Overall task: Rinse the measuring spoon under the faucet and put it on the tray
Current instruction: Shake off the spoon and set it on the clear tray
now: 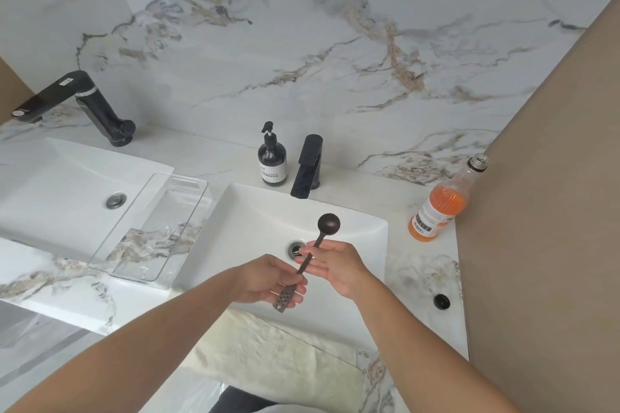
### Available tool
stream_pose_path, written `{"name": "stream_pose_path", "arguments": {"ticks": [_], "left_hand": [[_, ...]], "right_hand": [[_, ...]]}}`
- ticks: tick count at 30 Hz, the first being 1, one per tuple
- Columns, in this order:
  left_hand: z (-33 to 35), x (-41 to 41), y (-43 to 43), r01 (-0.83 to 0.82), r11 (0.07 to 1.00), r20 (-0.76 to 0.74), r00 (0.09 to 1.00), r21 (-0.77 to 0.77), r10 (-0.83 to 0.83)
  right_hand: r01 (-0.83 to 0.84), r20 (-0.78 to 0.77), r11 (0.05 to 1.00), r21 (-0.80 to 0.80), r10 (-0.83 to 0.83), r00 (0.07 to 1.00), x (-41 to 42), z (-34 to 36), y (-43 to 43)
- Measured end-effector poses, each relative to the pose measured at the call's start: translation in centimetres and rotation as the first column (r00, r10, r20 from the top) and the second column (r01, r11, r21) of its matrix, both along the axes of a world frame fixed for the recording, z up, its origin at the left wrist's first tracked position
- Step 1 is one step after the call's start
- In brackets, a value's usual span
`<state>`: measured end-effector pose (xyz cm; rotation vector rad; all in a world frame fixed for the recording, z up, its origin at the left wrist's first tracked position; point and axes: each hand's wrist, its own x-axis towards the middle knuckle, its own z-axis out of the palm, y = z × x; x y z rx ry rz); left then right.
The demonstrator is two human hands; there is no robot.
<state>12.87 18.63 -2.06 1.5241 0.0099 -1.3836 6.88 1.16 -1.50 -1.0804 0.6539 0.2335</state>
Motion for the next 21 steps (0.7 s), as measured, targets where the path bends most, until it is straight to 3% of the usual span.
{"name": "stream_pose_path", "arguments": {"ticks": [2,6,9,12,17,21], "left_hand": [[0.0,0.8,1.3,0.006,1.0,0.005,1.0,-0.01,-0.006],[0.0,2.0,4.0,0.071,0.992,0.197,0.976,0.102,-0.09],[0.2,3.6,7.3,0.105,0.985,0.248,0.959,0.136,-0.136],[0.6,6.4,11.9,0.082,0.989,0.279,0.953,0.126,-0.115],[2.0,13.1,20.5,-0.024,0.992,0.35,0.937,0.128,-0.023],[1.9,17.4,25.3,-0.029,0.965,0.404,0.911,0.26,-0.081]], "right_hand": [[-0.006,0.019,1.0,0.012,0.006,1.0,0.5,0.2,0.9],[-0.064,0.021,0.997,-0.046,0.065,0.998,2.2,0.4,4.3],[-0.082,0.03,0.988,-0.134,0.087,0.996,4.3,0.5,8.0],[-0.071,0.04,0.977,-0.201,0.081,0.996,7.6,0.8,12.4],[0.04,0.044,0.992,-0.121,-0.035,0.998,14.2,2.0,20.5],[0.023,-0.061,0.984,-0.176,-0.034,0.998,19.1,2.1,26.3]]}}
